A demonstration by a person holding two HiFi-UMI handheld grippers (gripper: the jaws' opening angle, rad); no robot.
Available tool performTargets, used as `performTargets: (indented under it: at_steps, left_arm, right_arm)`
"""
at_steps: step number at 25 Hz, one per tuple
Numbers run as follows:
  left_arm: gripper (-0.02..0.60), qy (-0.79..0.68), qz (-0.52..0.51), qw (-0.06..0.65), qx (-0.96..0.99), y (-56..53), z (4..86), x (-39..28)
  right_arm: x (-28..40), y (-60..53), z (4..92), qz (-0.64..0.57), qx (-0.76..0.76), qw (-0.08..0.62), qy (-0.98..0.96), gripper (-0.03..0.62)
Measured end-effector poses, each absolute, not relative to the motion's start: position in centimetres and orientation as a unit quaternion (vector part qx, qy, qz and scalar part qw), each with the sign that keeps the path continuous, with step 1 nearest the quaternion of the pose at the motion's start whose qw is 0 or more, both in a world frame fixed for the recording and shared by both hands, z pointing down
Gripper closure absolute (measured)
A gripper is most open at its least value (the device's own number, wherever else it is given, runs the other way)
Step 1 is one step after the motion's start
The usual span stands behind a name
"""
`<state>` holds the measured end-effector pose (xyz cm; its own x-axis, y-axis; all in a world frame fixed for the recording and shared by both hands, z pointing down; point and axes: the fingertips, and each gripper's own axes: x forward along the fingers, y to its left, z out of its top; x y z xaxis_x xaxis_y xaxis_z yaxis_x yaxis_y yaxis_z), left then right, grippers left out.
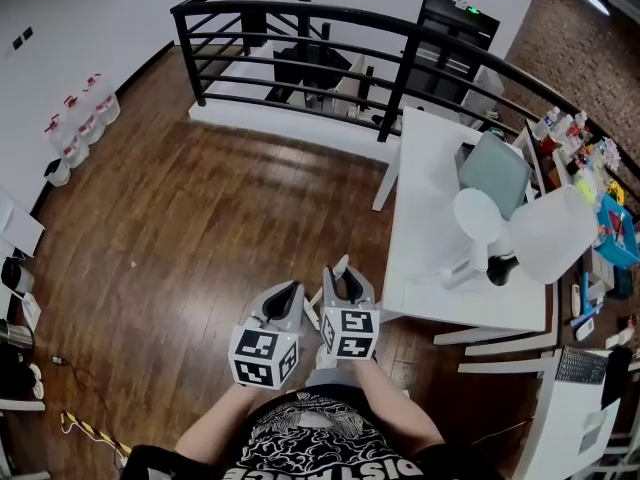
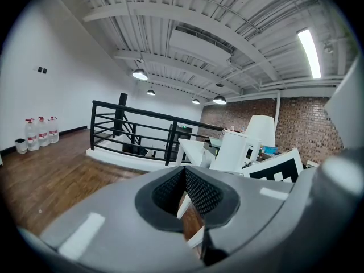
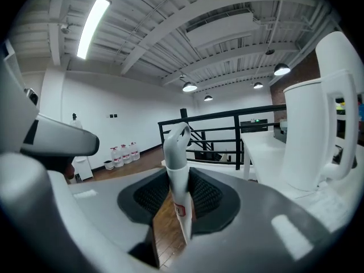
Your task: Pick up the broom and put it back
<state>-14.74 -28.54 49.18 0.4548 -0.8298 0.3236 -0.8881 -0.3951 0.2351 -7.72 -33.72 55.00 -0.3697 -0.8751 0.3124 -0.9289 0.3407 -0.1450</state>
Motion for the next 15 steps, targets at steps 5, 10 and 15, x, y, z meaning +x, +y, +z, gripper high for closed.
performTargets:
  at_steps: [5,10,15]
  left_arm:
    - [0.575,-0.512,0.077,0.189,0.834,-28.6,49.3,-14.1]
    - [0.575,-0.507,0.077,0.189,0.837,-28.6,49.3,-13.5]
    - [0.575,-0.499,0.078,0.189,0.842,-28.7,49.3,-12.5]
  right_arm:
    - [-7.2,-33.6,55.1,0.149,0.558,0.093,-0.811,0.496]
    - [-6.4,-33.3,55.2,0.147,0.565,0.091,-0.807,0.496]
    - [-3.5,-33.0,55.4,0.151,0.592,0.087,-0.787,0.497]
